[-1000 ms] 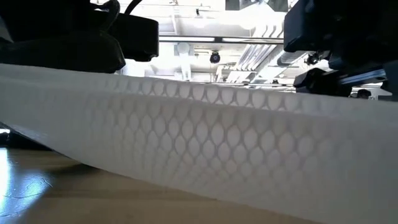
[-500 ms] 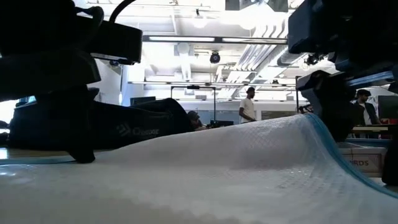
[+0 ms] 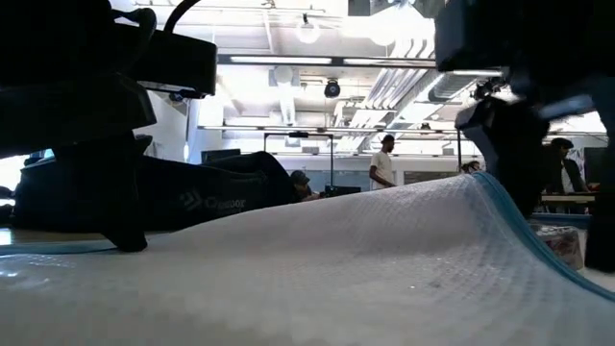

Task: Unpack backpack
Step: Remove the playing card from the transparent zip bag

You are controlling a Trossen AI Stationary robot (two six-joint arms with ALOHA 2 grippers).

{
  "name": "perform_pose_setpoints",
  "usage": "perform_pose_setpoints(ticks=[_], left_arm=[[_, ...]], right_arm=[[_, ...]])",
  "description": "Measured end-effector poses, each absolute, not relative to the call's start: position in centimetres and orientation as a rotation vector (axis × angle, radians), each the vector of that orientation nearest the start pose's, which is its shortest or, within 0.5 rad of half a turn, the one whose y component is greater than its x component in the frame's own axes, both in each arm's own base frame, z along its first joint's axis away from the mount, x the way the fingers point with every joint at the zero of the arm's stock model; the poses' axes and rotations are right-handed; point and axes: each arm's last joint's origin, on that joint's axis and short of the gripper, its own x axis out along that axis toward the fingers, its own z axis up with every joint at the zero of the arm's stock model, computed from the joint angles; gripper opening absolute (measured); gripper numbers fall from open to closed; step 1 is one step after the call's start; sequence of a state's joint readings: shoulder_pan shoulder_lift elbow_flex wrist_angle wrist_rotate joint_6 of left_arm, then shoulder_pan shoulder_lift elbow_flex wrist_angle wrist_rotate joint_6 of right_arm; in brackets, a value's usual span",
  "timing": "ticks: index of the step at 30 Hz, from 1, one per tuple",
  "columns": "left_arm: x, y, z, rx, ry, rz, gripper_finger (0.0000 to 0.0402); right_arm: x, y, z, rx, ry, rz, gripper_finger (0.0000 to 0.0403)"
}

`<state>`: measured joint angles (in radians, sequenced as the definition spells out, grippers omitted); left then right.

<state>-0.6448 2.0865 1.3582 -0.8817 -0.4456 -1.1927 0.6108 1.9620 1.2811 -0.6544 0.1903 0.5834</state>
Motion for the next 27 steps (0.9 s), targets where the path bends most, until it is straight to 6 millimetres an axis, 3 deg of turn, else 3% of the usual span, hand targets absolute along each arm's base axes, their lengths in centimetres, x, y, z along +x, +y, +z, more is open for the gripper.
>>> perform_pose_setpoints(ticks=[8, 15, 20, 27], left_arm=[[30.3, -21.2, 12.1, -0.172, 1.183, 0.623, 0.0], [30.2, -21.3, 12.1, -0.17, 1.182, 0.619, 0.0], [30.2, -21.3, 12.1, -0.17, 1.182, 0.619, 0.0], [30.2, -21.3, 12.1, -0.169, 1.181, 0.619, 0.0]], right_arm=[[31.9, 20.9, 15.5, 0.124, 1.209, -0.078, 0.0338], [30.3, 20.1, 14.1, 0.069, 1.345, -0.136, 0.0303], [29.0, 20.1, 15.2, 0.003, 1.444, -0.219, 0.0288], [30.6, 21.9, 15.9, 0.091, 1.257, -0.084, 0.0284]])
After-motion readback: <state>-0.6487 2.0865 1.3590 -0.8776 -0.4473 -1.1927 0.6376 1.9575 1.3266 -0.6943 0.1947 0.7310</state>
